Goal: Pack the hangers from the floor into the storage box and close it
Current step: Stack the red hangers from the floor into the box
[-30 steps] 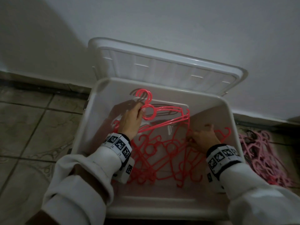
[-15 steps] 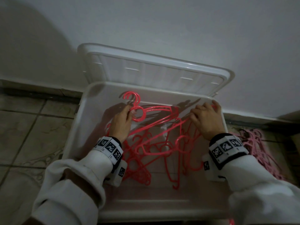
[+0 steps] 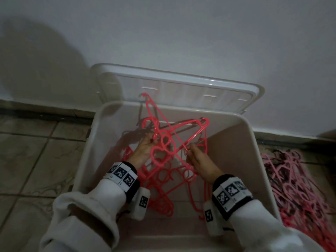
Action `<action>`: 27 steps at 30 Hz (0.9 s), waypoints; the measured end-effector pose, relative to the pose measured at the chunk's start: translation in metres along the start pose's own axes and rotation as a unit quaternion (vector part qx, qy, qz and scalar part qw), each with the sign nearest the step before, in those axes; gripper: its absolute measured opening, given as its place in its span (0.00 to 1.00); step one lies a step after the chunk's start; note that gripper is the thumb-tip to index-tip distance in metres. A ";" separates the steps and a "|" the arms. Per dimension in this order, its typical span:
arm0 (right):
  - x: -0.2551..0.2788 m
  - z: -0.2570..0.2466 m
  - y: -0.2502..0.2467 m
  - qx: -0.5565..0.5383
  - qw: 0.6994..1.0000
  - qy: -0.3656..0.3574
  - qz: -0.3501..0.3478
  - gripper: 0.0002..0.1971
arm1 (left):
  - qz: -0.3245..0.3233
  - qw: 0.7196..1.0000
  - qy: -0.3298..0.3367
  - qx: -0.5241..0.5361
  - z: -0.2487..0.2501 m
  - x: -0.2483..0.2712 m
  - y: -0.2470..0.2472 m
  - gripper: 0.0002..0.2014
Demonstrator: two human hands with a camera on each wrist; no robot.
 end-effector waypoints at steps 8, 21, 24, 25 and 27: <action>0.011 0.023 -0.001 -0.022 0.991 0.090 -0.098 0.07 | -0.098 0.992 -0.018 -0.080 0.000 0.007 0.004 0.12; 0.022 0.009 0.015 -0.223 0.903 0.241 -0.279 0.13 | -0.209 0.962 -0.119 -0.133 -0.003 0.019 0.021 0.15; 0.024 0.009 0.019 -0.211 0.899 0.251 -0.289 0.12 | -0.198 0.969 -0.111 -0.101 -0.006 0.017 0.022 0.08; 0.024 0.011 0.021 -0.198 0.899 0.254 -0.297 0.12 | -0.186 0.970 -0.109 -0.109 -0.005 0.017 0.021 0.08; 0.022 0.014 0.022 -0.160 0.907 0.257 -0.292 0.11 | -0.163 0.973 -0.117 -0.114 -0.008 0.017 0.020 0.08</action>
Point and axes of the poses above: each hand's wrist, its own x-axis away from the middle knuckle, its own y-axis out of the palm, z = x × y, the point moved 3 cm from there along -x, towards the middle knuckle, and after that the axes turned 1 degree about -x, right-handed, at the moved point
